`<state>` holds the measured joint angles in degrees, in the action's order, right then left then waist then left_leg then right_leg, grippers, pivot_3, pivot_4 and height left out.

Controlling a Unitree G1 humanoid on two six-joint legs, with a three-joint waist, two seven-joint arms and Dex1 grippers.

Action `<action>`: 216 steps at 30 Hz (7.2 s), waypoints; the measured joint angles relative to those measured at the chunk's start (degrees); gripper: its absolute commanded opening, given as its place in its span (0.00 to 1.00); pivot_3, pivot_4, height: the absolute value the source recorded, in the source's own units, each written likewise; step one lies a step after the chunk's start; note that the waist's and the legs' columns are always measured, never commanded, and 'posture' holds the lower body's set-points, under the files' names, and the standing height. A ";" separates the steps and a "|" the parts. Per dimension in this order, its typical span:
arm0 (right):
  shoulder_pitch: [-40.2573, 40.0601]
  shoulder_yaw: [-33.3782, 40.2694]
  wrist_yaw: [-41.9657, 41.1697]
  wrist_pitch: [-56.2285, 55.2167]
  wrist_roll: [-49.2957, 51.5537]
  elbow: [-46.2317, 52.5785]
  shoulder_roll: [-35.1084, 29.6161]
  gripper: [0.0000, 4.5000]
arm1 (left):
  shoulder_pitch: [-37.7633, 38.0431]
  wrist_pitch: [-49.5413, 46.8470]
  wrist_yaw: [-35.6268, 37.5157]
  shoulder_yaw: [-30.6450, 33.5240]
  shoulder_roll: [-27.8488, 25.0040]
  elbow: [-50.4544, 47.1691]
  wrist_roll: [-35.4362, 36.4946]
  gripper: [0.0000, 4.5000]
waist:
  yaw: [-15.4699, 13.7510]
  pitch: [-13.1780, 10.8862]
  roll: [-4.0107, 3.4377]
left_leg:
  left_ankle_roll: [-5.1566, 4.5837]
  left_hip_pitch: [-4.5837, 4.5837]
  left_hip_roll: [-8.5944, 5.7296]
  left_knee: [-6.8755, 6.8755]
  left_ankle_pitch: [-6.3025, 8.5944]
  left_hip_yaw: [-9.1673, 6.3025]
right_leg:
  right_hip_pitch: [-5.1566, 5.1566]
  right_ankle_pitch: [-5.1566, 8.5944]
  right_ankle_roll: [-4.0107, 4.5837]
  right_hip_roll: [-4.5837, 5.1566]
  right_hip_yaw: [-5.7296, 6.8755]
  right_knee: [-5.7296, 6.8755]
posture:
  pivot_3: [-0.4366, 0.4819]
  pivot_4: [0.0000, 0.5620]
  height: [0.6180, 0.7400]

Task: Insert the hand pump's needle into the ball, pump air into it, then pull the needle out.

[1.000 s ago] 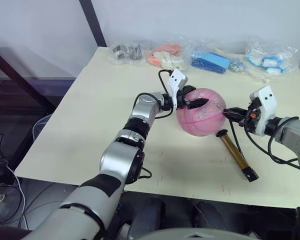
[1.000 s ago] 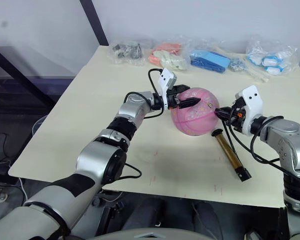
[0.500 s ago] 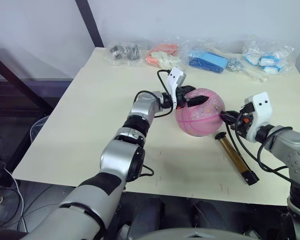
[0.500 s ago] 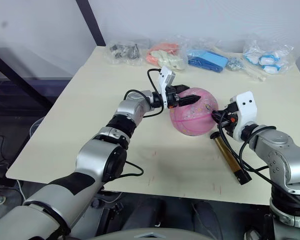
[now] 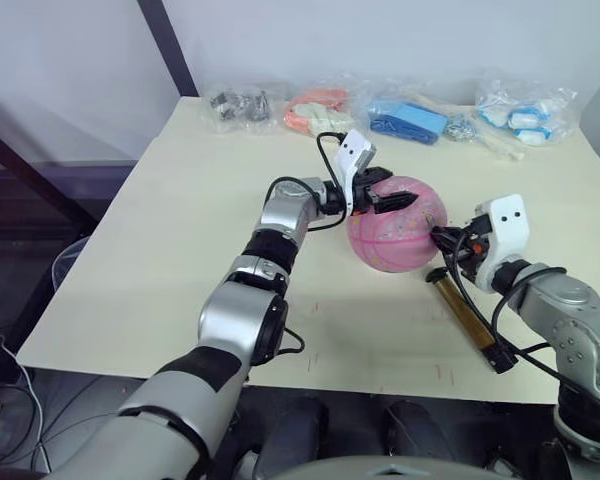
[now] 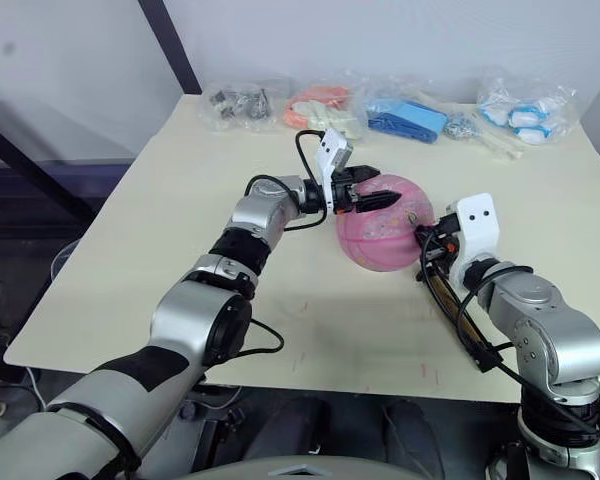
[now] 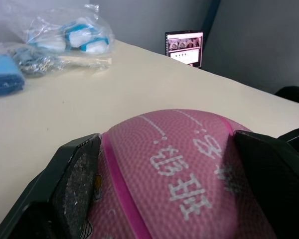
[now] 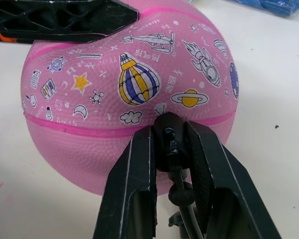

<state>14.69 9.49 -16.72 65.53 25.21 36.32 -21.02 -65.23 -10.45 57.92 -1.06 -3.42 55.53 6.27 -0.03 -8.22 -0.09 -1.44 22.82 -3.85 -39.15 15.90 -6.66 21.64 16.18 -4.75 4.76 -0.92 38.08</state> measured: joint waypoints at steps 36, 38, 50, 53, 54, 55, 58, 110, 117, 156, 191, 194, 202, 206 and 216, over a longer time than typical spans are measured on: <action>-7.30 2.80 -10.03 -9.43 1.96 -0.27 -7.07 0.08 | 0.09 11.49 3.09 -1.50 0.71 6.42 -4.04 1.00 | -1.04 0.11 0.10 | -0.04 -0.08 -0.09 0.00 0.02 -0.18 | -0.04 0.00 -0.01 -0.01 0.00 -0.04 | 0.48 0.27 1.00; -8.27 3.13 -10.79 -10.62 2.02 -0.30 -7.50 0.08 | 0.35 12.34 2.85 -1.61 1.01 6.50 -4.05 1.00 | -1.13 0.17 0.16 | -0.05 -0.08 -0.12 0.00 0.02 -0.23 | -0.06 0.00 -0.01 0.01 0.04 -0.04 | 0.48 0.27 1.00; -11.54 6.39 -15.02 -15.55 5.04 -3.23 -10.59 0.08 | 0.72 14.69 -2.58 -3.70 2.62 7.08 -5.07 1.00 | -2.30 0.36 0.17 | -0.08 -0.09 -0.34 -0.01 0.04 -0.39 | -0.18 0.04 -0.07 0.16 0.16 -0.07 | 0.48 0.27 1.00; -11.73 6.73 -15.42 -15.84 5.70 -3.64 -11.06 0.08 | 0.72 14.69 -3.36 -4.09 2.83 7.08 -5.16 1.00 | -2.34 0.37 0.17 | -0.08 -0.09 -0.43 -0.01 0.04 -0.47 | -0.21 0.07 -0.11 0.20 0.21 -0.07 | 0.48 0.27 1.00; -12.08 6.83 -15.58 -16.08 5.99 -3.65 -11.57 0.08 | 0.72 14.69 -3.52 -4.28 2.97 7.08 -5.20 1.00 | -2.37 0.39 0.18 | -0.08 -0.09 -0.48 -0.01 0.04 -0.52 | -0.23 0.07 -0.12 0.22 0.21 -0.07 | 0.48 0.27 1.00; -12.47 7.00 -15.81 -16.33 6.23 -3.66 -12.02 0.08 | 0.72 14.69 -3.77 -4.65 3.11 7.08 -5.23 1.00 | -2.40 0.40 0.19 | -0.08 -0.09 -0.52 -0.02 0.04 -0.62 | -0.28 0.09 -0.16 0.23 0.19 -0.08 | 0.48 0.27 1.00; -13.46 7.23 -15.91 -16.93 6.56 -3.67 -12.81 0.08 | 0.73 14.77 -4.69 -5.84 3.46 7.08 -5.37 1.00 | -2.49 0.58 0.22 | -0.08 -0.13 -0.67 -0.03 0.04 -0.91 | -0.44 0.15 -0.25 0.25 0.19 -0.12 | 0.48 0.27 1.00; -23.73 20.92 -22.49 -23.53 16.44 -1.47 -22.57 0.08 | 3.58 15.33 -11.89 -8.53 3.74 8.40 -7.14 1.00 | -0.84 2.55 1.48 | -0.72 -2.83 -1.16 1.09 0.55 -1.64 | -3.06 0.84 -0.63 0.44 -0.33 -1.29 | 0.48 0.27 1.00; -20.45 18.09 -13.80 -24.48 10.68 -5.40 -18.57 0.08 | 3.45 15.64 -10.40 -8.20 3.62 8.40 -7.12 1.00 | -0.87 2.51 1.45 | -0.69 -2.80 -1.17 1.19 0.56 -1.64 | -2.97 0.89 -0.70 0.49 -0.35 -1.30 | 0.48 0.27 1.00; -8.76 11.90 -4.41 -33.16 -3.42 -24.50 -10.94 0.99 | -2.42 13.30 13.87 -1.66 -2.27 2.51 0.32 1.00 | 0.63 0.01 0.18 | -0.12 0.03 -1.46 0.83 0.07 -1.53 | 0.40 0.66 -0.34 0.40 -0.72 -0.08 | 0.48 0.27 1.00; -38.67 23.72 -35.53 -63.65 7.18 -24.51 -8.89 0.99 | 41.90 -6.38 12.36 7.86 -26.87 -47.02 16.77 1.00 | 0.72 -0.09 0.10 | -0.05 -0.34 -1.43 0.73 0.03 -1.40 | 0.37 0.57 -0.19 0.38 -1.20 0.19 | 0.48 0.27 1.00; -39.04 25.40 -39.21 -66.14 7.65 -29.09 -9.89 0.99 | 47.40 -6.16 10.80 8.88 -28.64 -49.17 16.96 1.00 | 0.67 -0.10 0.10 | -0.25 -0.54 -1.31 0.78 0.14 -1.42 | 0.29 0.42 0.01 0.40 -1.37 0.21 | 0.48 0.27 1.00; -41.29 29.70 -48.09 -71.64 8.41 -41.14 -12.84 0.99 | 60.91 -5.17 6.95 13.77 -32.93 -52.67 16.96 1.00 | 0.66 -0.19 -0.08 | -0.28 -1.04 -1.10 1.05 0.18 -1.34 | 0.03 0.39 0.13 0.30 -1.52 0.13 | 0.48 0.27 1.00; -41.78 30.25 -52.10 -74.05 8.58 -45.90 -14.34 0.99 | 67.10 -1.16 6.69 17.34 -33.89 -52.15 17.05 1.00 | 0.72 -0.18 -0.11 | -0.28 -1.04 -1.07 1.09 0.20 -1.24 | 0.02 0.38 0.14 0.34 -1.56 -0.02 | 0.48 0.27 1.00; -41.49 31.65 -56.16 -74.58 10.95 -48.65 -16.11 0.99 | 74.03 5.39 7.85 20.78 -35.05 -49.20 17.07 1.00 | 0.35 -0.18 -0.11 | -0.27 -1.02 -1.04 1.15 0.21 -1.24 | 0.02 0.37 0.15 0.38 -1.65 -0.09 | 0.48 0.27 1.00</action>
